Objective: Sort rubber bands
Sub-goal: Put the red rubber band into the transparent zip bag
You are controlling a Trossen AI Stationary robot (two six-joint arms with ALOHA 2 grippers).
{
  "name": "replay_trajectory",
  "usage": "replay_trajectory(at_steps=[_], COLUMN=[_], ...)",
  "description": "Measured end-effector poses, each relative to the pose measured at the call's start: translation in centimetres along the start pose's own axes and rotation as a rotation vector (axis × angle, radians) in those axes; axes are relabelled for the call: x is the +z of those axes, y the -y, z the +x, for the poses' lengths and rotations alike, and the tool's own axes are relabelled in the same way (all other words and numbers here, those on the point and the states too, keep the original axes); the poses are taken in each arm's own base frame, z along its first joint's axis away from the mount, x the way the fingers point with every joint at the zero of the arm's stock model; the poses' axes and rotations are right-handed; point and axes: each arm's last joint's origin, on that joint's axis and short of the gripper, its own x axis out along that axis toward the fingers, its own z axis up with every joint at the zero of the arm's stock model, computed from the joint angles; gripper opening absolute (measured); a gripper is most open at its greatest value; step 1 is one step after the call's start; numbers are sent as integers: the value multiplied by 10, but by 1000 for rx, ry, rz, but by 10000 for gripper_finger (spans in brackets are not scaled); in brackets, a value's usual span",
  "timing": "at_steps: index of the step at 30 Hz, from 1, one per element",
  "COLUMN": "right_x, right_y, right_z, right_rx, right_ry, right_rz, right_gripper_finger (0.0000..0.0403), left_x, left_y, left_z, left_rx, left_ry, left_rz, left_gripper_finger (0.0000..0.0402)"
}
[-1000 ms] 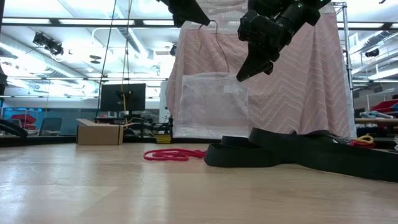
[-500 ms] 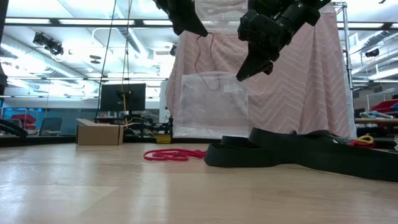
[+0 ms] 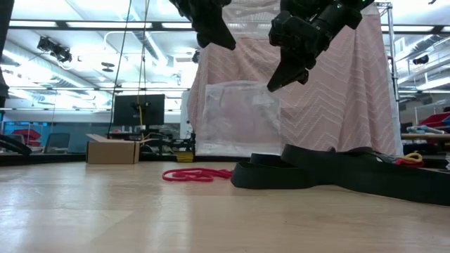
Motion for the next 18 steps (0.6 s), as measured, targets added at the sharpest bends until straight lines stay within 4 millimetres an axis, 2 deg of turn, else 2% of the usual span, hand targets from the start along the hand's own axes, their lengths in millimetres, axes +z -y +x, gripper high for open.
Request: replay_trajectory(at_steps=[4,7,10,13,18], right_x=[0,-1,-3,-3,-2], right_y=[0,0,0,0,1], right_z=[0,0,0,0,0], right_rx=[0,-2,-3,-3,-5], right_ry=[-1,-14,-26,-27,-26], right_rz=[0,1,-1,-8,-15], right_gripper_finger=[10,10,10,10,10], left_x=[-1,-13,-43,-78,-120], left_y=[0,9,32,61,106], left_z=[0,0,12,35,69], left_rx=[-6,-100,-177,-227,-282], left_ry=[-11,-127,-312,-407,-305], left_rz=[-34,-96,-95,-86,-118], left_gripper_finger=[97,98,94,87,83])
